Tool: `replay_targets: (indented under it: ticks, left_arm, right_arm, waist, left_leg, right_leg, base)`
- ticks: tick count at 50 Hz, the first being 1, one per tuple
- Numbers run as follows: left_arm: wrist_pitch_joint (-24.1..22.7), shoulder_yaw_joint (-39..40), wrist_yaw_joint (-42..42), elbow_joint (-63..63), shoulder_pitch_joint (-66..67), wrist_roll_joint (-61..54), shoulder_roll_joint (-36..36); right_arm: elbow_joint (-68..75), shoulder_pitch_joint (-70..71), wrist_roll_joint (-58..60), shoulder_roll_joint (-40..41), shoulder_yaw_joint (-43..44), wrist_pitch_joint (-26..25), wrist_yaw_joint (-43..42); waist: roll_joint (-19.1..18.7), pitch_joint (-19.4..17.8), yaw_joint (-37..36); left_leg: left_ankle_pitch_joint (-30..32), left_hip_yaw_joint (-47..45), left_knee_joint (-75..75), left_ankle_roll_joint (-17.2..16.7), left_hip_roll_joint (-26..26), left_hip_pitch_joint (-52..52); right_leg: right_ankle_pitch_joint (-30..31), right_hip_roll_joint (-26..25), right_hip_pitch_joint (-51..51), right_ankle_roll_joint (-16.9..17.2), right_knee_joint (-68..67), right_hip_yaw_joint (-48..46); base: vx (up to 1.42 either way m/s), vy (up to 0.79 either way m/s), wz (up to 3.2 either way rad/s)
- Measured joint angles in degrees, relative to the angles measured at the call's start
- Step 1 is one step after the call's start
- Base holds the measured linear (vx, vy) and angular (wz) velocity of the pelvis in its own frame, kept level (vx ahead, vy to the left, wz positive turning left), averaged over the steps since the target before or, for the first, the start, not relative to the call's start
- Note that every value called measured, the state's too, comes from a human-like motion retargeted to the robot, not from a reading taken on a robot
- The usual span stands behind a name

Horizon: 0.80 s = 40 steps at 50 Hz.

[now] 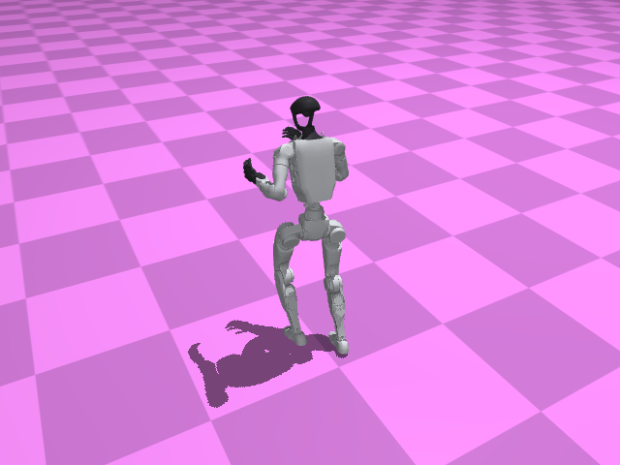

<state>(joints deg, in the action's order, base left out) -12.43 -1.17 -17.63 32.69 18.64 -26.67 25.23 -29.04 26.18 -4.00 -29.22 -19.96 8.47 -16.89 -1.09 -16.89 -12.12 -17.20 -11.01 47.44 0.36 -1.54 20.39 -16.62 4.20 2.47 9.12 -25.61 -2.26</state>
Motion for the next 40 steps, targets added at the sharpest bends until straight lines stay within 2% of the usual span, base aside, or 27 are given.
replay_targets:
  ticks: [2,4,5,6,7,8,10,12,13,15,18,20,22,23,25,28,30,31,33,35,38,40]
  left_arm:
    - [-0.33,1.27,1.65,0.59,3.14,-0.31,1.53]
    - [-0.27,2.44,3.33,1.32,4.80,0.62,2.53]
    - [-0.09,2.93,4.15,1.75,5.27,1.36,2.71]
    - [0.41,3.04,4.35,2.01,4.61,2.37,2.61]
    - [0.98,2.95,4.20,2.05,3.37,3.39,2.56]
    - [1.66,2.49,3.35,1.66,0.98,4.42,2.60]
    - [2.87,0.02,0.55,-0.86,-6.85,5.67,3.04]
    - [3.71,-4.86,-1.76,-6.20,-18.24,5.97,3.78]
    - [4.03,-7.78,-2.52,-9.41,-24.60,6.22,4.21]
    - [0.03,-14.46,-4.00,-15.15,-36.61,5.71,5.52]
    - [-0.63,-19.94,-4.00,-17.19,-52.00,9.22,4.52]
    - [-0.52,-22.06,-3.56,-16.42,-59.79,10.36,3.24]
    - [-1.44,-22.95,-2.79,-14.83,-63.78,9.14,2.85]
    - [-2.08,-23.27,-2.22,-14.08,-64.20,8.27,2.85]
    - [-3.28,-23.52,-1.41,-12.61,-61.58,6.75,3.19]
    - [-0.93,-21.47,-2.39,-11.92,-56.32,8.18,4.07]
    - [-0.16,-19.17,-0.27,-10.87,-44.96,7.66,4.29]
    - [0.12,-17.95,0.34,-10.73,-40.31,8.31,4.62]
    - [0.92,-15.03,0.92,-10.94,-32.18,11.04,4.90]
    - [2.37,-11.73,1.10,-11.67,-24.93,14.08,4.58]
    - [4.00,-7.78,1.24,-13.39,-15.64,15.09,2.17]
    - [4.29,-6.19,0.20,-14.48,-9.87,15.61,0.68]
  right_arm:
    - [-1.69,-0.91,0.75,1.27,0.14,0.12,-0.37]
    - [-3.34,-3.48,1.34,2.16,-0.55,0.66,0.53]
    - [-4.15,-5.07,1.39,2.37,-1.08,0.98,1.51]
    - [-4.71,-6.54,1.14,2.17,-1.59,1.11,2.82]
    - [-5.05,-7.79,0.82,1.91,-2.06,1.18,3.91]
    - [-4.92,-8.60,0.40,1.53,-2.48,1.11,4.59]
    - [-3.07,-9.27,-0.39,1.13,-3.43,0.55,4.63]
    - [0.65,-9.56,-1.29,1.91,-4.47,-0.41,3.76]
    - [2.62,-9.90,-1.59,2.70,-4.86,-0.82,3.24]
    - [5.63,-12.42,1.69,4.69,-4.87,2.22,5.26]
    - [3.40,-16.73,2.30,4.53,-2.34,3.36,6.42]
    - [-0.22,-19.67,0.83,3.30,-0.27,3.92,6.65]
    - [-3.02,-20.61,-0.53,0.86,0.55,4.23,7.46]
    - [-3.90,-20.69,-1.24,-0.54,0.44,4.26,7.99]
    - [-4.69,-20.71,-1.79,-3.39,-0.73,4.25,8.49]
    - [-4.82,-15.56,-4.08,-8.66,-2.01,1.60,10.81]
    - [-4.09,-14.71,-6.08,-10.54,-5.54,1.15,10.14]
    - [-4.02,-13.33,-6.81,-10.96,-7.00,1.17,10.03]
    - [-3.95,-9.27,-8.29,-11.99,-9.90,1.53,10.02]
    - [-3.84,-4.34,-10.49,-13.46,-12.59,2.09,10.41]
    - [-1.60,4.22,-15.19,-15.65,-16.79,1.46,12.52]
    - [0.42,9.58,-16.12,-15.62,-18.75,0.86,12.61]
  waist:
    - [1.97,1.84,-3.57]
    - [1.47,2.54,-5.86]
    - [0.50,2.71,-6.45]
    - [-0.70,2.47,-6.25]
    - [-1.66,2.15,-5.91]
    - [-2.15,1.69,-5.29]
    - [-0.42,0.18,-3.52]
    - [3.62,-2.24,-0.61]
    - [4.99,-3.47,0.97]
    - [5.04,-4.47,3.62]
    - [4.15,-6.77,7.68]
    - [2.39,-7.34,9.88]
    - [-0.23,-6.77,11.44]
    - [-1.56,-6.16,12.08]
    - [-4.06,-4.08,13.24]
    - [-8.51,-5.45,14.03]
    - [-11.97,-1.73,15.12]
    - [-13.82,-1.13,15.36]
    - [-18.29,-1.28,15.76]
    - [-23.09,-2.79,16.29]
    - [-28.17,-7.33,17.61]
    - [-28.70,-10.15,18.15]
  left_leg:
    - [6.28,-4.42,-20.21,-1.73,0.65,-3.13]
    - [11.68,-7.25,-38.40,-5.72,0.74,-8.43]
    - [13.11,-7.62,-44.77,-7.94,0.42,-10.74]
    - [14.25,-6.61,-47.40,-8.74,-0.11,-12.59]
    - [15.36,-5.45,-48.97,-8.86,-0.59,-14.11]
    - [16.41,-3.96,-48.43,-7.62,-0.93,-14.99]
    - [14.47,-1.51,-41.70,-2.56,0.31,-14.00]
    - [6.26,0.20,-26.05,1.26,2.75,-8.54]
    - [2.03,0.90,-17.91,1.39,3.02,-5.67]
    - [-5.97,1.83,-0.51,-2.44,-0.25,0.22]
    - [-9.63,8.05,0.61,-4.00,6.06,-2.27]
    - [-9.55,9.31,-1.69,-3.86,5.64,-5.89]
    - [-8.13,7.80,-4.93,-3.46,2.02,-9.82]
    - [-6.79,8.11,-7.18,-4.49,1.76,-12.06]
    - [-3.03,8.59,-12.04,-6.51,2.45,-16.99]
    - [4.36,7.34,-16.86,-8.02,3.67,-24.26]
    - [8.68,6.42,-16.66,-9.39,3.56,-27.10]
    - [10.23,5.56,-13.38,-9.33,3.17,-26.68]
    - [13.50,3.80,-3.40,-8.50,1.65,-23.81]
    - [16.68,3.32,9.13,-7.97,0.81,-19.13]
    - [13.49,3.26,24.06,-9.10,4.67,-12.38]
    - [8.82,-1.44,29.85,-7.26,5.85,-8.85]
  right_leg:
    - [6.91,0.21,-3.90,2.15,5.22,1.02]
    - [13.98,-1.61,-8.19,2.28,7.68,2.58]
    - [17.10,-3.02,-10.12,1.63,7.65,3.45]
    - [18.52,-4.37,-10.80,-0.08,4.77,4.10]
    - [19.07,-5.42,-10.65,-1.95,0.73,4.38]
    - [17.89,-5.84,-8.88,-4.13,-5.65,3.93]
    - [12.47,-2.84,-2.52,-7.75,-20.41,1.31]
    - [5.06,2.96,4.90,-10.48,-32.79,-1.25]
    - [1.61,4.89,8.33,-11.80,-37.19,-2.39]
    - [-1.41,6.03,14.73,-9.13,-43.17,-6.27]
    - [-2.32,2.17,19.87,-1.75,-36.82,-5.28]
    - [-1.84,5.20,22.68,-1.12,-31.10,-7.24]
    - [0.62,10.83,24.54,-3.41,-23.84,-12.73]
    - [2.75,11.98,24.83,-2.47,-18.81,-14.12]
    - [8.03,13.36,24.53,0.55,-7.66,-15.48]
    - [16.44,15.08,23.67,2.12,5.62,-16.45]
    - [19.97,14.85,23.56,2.93,9.47,-16.20]
    - [20.45,14.49,24.47,2.00,7.43,-14.42]
    - [18.09,13.76,28.07,-2.05,-2.05,-10.39]
    - [10.93,13.71,33.43,-7.74,-17.11,-6.69]
    - [0.93,14.69,37.85,-12.02,-33.50,-1.77]
    - [-3.43,16.40,39.16,-12.42,-40.31,2.32]
  base:
    - [1.11,0.04,-0.23]
    - [1.13,0.10,-0.27]
    - [1.12,0.13,-0.16]
    - [1.10,0.14,-0.04]
    - [1.05,0.14,0.10]
    - [0.99,0.12,0.23]
    - [0.91,0.08,0.53]
    - [0.83,0.00,1.11]
    - [0.84,-0.06,1.38]
    - [0.88,-0.11,1.45]
    - [0.83,-0.12,1.37]
    - [0.84,-0.14,1.05]
    - [0.92,-0.16,0.51]
    - [1.00,-0.17,0.21]
    - [1.07,-0.18,-0.03]
    - [1.11,-0.19,-0.41]
    - [1.16,-0.19,-0.59]
    - [1.12,-0.17,-0.68]
    - [1.05,-0.13,-0.78]
    - [1.00,-0.08,-0.81]
    - [0.93,0.00,-0.84]
    - [0.86,0.07,-0.82]
